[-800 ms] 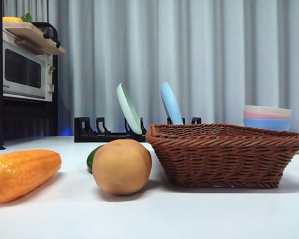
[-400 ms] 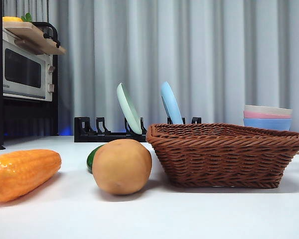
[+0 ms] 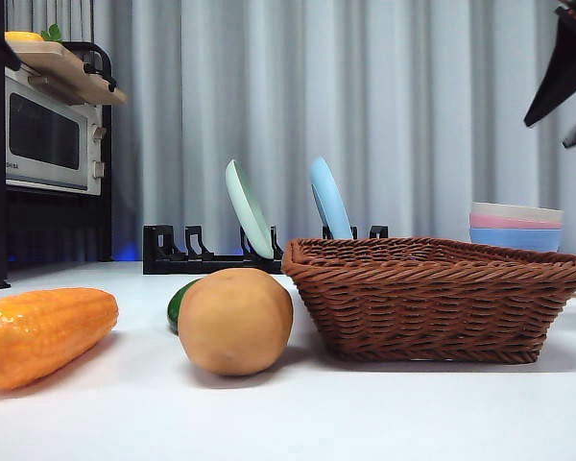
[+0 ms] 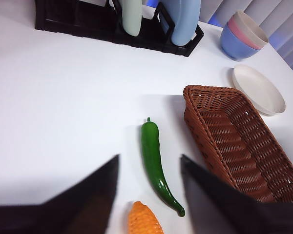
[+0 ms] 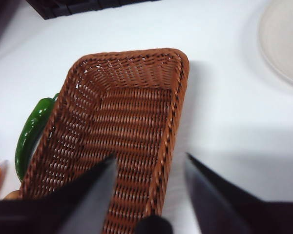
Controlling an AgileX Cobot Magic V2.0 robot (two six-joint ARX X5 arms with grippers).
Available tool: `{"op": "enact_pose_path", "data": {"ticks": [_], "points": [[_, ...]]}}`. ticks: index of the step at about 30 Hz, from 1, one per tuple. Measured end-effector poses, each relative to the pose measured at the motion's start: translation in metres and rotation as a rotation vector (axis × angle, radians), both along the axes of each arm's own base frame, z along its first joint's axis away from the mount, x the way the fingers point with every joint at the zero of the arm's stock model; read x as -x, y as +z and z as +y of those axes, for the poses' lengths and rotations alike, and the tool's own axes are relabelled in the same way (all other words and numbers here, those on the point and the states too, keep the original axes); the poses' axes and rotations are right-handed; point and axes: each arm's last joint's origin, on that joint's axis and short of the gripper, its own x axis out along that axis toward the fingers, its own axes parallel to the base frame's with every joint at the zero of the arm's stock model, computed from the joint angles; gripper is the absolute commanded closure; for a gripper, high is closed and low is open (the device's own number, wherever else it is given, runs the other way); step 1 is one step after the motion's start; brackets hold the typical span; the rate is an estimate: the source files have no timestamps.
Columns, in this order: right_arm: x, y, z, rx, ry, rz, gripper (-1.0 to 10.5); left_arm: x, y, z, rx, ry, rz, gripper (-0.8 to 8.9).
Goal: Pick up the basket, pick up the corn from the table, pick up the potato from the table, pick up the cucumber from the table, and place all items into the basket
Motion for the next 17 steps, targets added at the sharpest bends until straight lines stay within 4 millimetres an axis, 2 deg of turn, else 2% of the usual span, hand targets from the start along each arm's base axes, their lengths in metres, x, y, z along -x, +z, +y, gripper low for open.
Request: {"op": "enact_pose_path", "data": {"ticks": [3, 9, 15, 17], "points": [[-0.008, -0.005, 0.001, 0.003, 0.005, 0.031, 5.7, -0.001, -0.001, 0.000, 0.001, -0.002, 0.006, 4.62], [-0.038, -0.024, 0.011, 0.022, 0.051, 0.124, 5.7, -0.001, -0.001, -0.003, 0.001, -0.019, 0.006, 4.64], [-0.069, -0.060, 0.024, 0.035, 0.090, 0.259, 5.7, -0.001, -0.001, -0.006, 0.013, -0.028, 0.013, 4.68], [-0.077, -0.073, 0.028, 0.040, 0.101, 0.300, 6.1, -0.001, -0.001, -0.007, 0.016, -0.031, 0.016, 4.68]]}}
